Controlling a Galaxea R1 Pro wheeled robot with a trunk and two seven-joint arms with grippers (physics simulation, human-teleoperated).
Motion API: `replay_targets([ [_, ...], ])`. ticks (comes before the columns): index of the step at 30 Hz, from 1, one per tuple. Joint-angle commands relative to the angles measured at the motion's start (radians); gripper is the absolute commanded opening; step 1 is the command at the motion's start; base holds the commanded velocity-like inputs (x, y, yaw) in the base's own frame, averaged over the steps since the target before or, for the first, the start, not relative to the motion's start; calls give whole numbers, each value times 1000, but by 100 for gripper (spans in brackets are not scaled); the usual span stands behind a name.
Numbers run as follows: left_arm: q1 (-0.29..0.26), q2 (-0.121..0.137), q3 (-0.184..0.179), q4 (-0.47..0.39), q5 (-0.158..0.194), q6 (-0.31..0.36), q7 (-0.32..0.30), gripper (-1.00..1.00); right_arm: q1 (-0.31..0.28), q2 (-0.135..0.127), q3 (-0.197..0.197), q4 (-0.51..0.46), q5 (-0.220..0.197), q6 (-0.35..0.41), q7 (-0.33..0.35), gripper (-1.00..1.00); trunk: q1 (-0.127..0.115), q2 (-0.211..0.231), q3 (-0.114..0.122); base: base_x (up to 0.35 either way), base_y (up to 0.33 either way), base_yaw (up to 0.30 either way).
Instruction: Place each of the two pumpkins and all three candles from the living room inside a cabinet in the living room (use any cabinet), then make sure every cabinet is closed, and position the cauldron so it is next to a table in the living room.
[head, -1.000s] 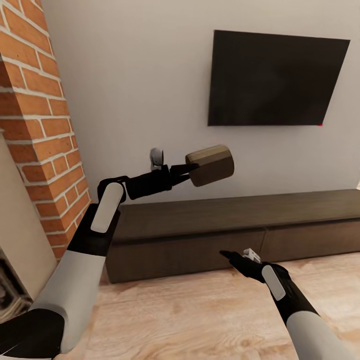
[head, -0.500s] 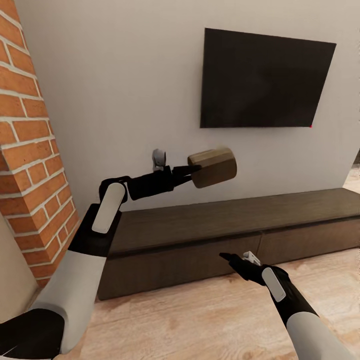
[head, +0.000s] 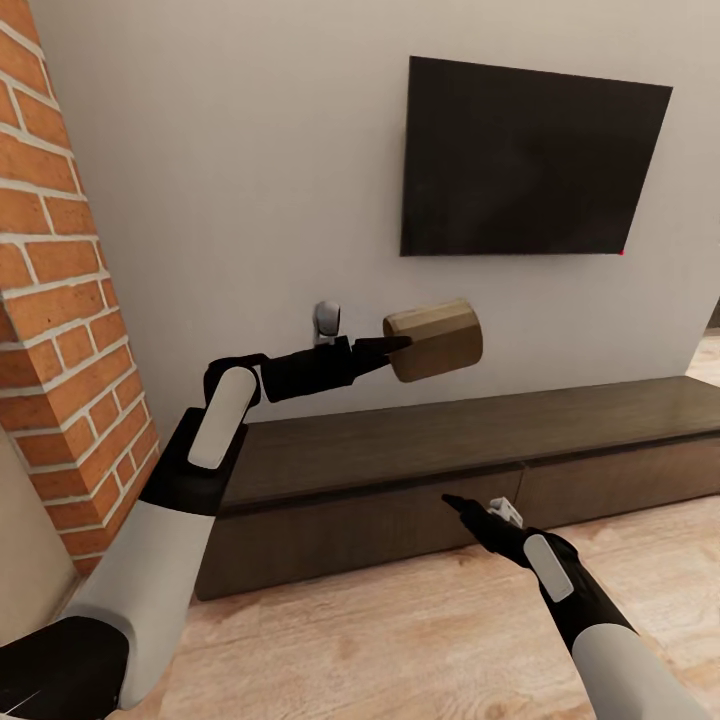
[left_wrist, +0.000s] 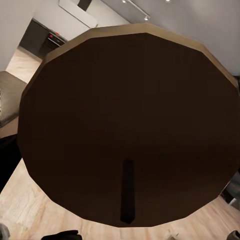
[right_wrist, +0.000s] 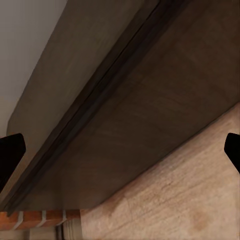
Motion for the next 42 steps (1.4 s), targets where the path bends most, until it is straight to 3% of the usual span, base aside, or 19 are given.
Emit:
replay_targets([
  [1,-1,0,1,0,-3,4,-5,-100,-1,1,-4,0,-1,5,2,100,0,0,-1,0,0,0],
  [14,-1,0,6,0,-3,4,-5,-100,-1,5,-6,1,-11,-4,14,100,0,0,1,0,-1,68],
  [20,-1,0,6,-1,-3,-1,-5,-100,-1,5,-8,2,-91,-4,13,100,0,0,2,50,-92,263],
  [23,-1,1,7,-1,-3,-2,-6,-100,-1,5,-8,4,-109,-4,12,100,0,0,2,84,-170,264],
  [35,-1,1,6,-1,-3,-2,-7,-100,-1,5,-12,7,-119,-4,7,100,0,0,2,130,-190,52],
  [37,-1,1,6,-1,-3,-2,-7,-100,-1,5,-27,20,-119,-4,7,100,0,0,2,235,-178,1],
  [38,-1,1,6,-1,-3,-2,-7,-100,-1,5,-91,44,-119,-4,6,100,0,0,2,70,-44,0],
  [42,-1,1,6,-2,-3,-2,-8,-100,-1,5,-124,56,-117,-4,6,100,0,0,2,32,-20,0],
])
